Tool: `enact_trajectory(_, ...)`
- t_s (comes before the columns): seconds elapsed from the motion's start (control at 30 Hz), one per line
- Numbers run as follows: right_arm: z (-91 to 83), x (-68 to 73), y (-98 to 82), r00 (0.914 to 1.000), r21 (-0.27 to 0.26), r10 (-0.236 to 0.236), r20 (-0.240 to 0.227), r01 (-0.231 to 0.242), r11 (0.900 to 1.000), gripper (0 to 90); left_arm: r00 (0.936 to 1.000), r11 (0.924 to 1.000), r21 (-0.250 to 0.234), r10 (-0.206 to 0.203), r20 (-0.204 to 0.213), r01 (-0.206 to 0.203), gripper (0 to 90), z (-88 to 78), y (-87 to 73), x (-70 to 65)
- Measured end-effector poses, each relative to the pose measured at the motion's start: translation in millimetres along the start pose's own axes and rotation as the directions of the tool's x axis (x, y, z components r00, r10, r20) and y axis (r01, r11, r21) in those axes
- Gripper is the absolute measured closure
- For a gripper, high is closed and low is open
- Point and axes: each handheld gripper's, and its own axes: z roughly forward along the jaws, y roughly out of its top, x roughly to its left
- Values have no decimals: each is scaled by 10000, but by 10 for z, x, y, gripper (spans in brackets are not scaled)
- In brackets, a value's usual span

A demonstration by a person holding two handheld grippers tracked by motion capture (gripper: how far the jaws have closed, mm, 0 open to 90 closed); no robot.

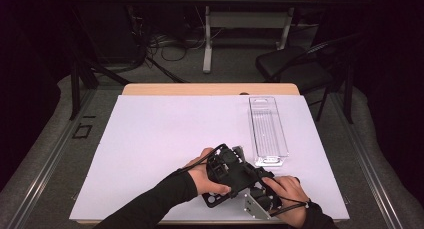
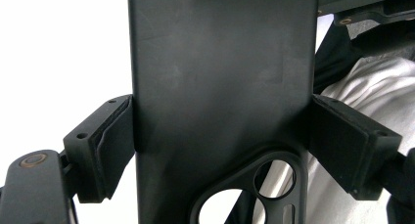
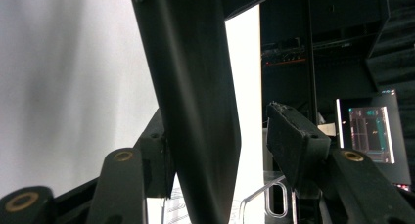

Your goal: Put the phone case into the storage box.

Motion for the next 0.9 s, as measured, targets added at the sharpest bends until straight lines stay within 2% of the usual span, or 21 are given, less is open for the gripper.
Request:
enact_trajectory(0.2, 6, 3, -2, 9999, 5, -164, 6, 164, 9999, 489, 10000, 10000, 9, -13, -5, 13, 147, 8, 1, 3)
enact_trajectory(0.53, -8, 21, 5, 9999, 110, 70, 143, -72, 9999, 503, 10000, 10000, 6, -3, 30, 3, 147, 17, 3, -1)
enact_trajectory(0.67, -14, 28, 17, 9997, 12, -166, 206, 166, 9999, 505, 10000, 10000, 20, -9, 29, 9, 147, 16, 2, 1)
enact_trajectory(0.9, -15, 45, 26, 9993, -10, -264, 260, 264, 9997, 527, 9999, 10000, 50, -19, 102, 19, 147, 17, 7, 1)
